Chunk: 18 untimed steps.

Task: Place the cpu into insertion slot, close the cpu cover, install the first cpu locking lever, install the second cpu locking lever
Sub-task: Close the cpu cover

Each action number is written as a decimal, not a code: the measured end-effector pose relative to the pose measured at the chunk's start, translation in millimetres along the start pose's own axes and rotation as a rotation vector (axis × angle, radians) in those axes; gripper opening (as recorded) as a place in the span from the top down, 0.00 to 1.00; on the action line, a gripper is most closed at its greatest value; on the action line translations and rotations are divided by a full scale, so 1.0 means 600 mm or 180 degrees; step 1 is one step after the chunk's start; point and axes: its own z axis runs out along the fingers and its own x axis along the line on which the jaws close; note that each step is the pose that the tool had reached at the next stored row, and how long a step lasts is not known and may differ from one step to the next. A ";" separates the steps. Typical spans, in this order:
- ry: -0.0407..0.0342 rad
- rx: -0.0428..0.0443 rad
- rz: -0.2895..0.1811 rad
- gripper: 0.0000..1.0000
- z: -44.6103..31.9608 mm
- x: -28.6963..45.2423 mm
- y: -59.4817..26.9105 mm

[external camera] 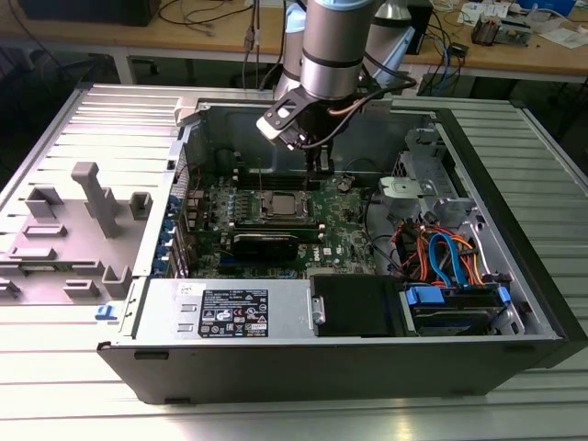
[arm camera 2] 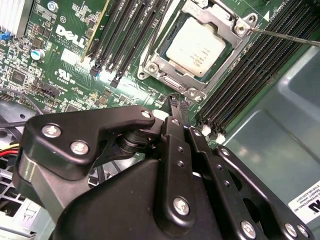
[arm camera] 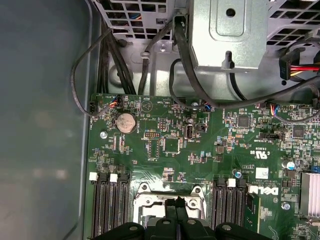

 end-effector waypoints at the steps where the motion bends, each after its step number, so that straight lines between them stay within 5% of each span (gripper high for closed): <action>1: 0.0000 0.0000 -0.0001 0.89 0.000 0.000 -0.002; 18: 0.0000 -0.0001 -0.0021 0.89 0.012 -0.014 -0.074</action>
